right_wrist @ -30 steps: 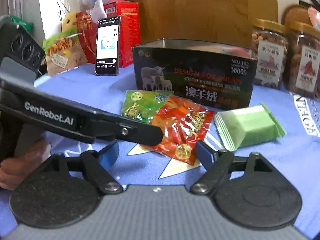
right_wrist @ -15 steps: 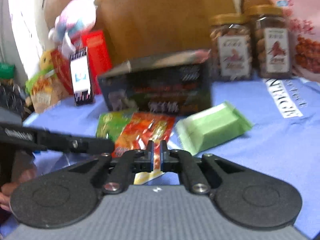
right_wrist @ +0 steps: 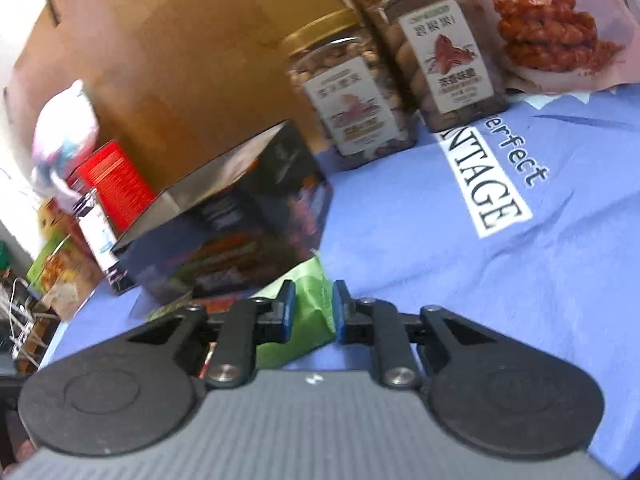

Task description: Organize snacks

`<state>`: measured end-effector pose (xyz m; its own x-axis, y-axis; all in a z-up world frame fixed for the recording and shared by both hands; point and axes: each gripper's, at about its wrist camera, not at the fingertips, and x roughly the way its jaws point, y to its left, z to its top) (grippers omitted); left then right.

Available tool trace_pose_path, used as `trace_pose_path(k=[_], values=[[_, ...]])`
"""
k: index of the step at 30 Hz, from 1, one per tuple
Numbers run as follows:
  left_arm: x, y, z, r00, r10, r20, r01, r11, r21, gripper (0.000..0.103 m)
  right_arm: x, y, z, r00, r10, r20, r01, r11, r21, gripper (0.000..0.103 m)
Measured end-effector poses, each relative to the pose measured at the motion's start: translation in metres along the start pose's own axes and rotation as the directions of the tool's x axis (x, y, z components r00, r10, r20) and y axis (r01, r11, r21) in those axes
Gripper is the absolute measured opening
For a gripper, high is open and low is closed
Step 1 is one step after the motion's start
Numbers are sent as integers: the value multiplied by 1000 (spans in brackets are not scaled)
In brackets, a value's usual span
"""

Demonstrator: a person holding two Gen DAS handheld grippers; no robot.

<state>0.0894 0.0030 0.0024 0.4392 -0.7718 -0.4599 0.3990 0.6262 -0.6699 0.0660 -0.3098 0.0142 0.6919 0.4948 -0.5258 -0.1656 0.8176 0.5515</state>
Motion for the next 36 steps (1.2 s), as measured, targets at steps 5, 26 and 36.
trace_pose_path(k=[5, 26, 36], values=[[14, 0, -6, 999, 20, -35, -20, 1000, -20, 56, -38, 2, -32, 995, 97, -23, -96, 994, 53, 2], [60, -15, 27, 984, 144, -102, -137, 988, 72, 57, 1, 43, -30, 992, -116, -40, 91, 917, -387, 59], [21, -50, 32, 994, 108, 7, -107, 980, 168, 57, -29, 69, -25, 984, -51, 172, 125, 883, -453, 38]])
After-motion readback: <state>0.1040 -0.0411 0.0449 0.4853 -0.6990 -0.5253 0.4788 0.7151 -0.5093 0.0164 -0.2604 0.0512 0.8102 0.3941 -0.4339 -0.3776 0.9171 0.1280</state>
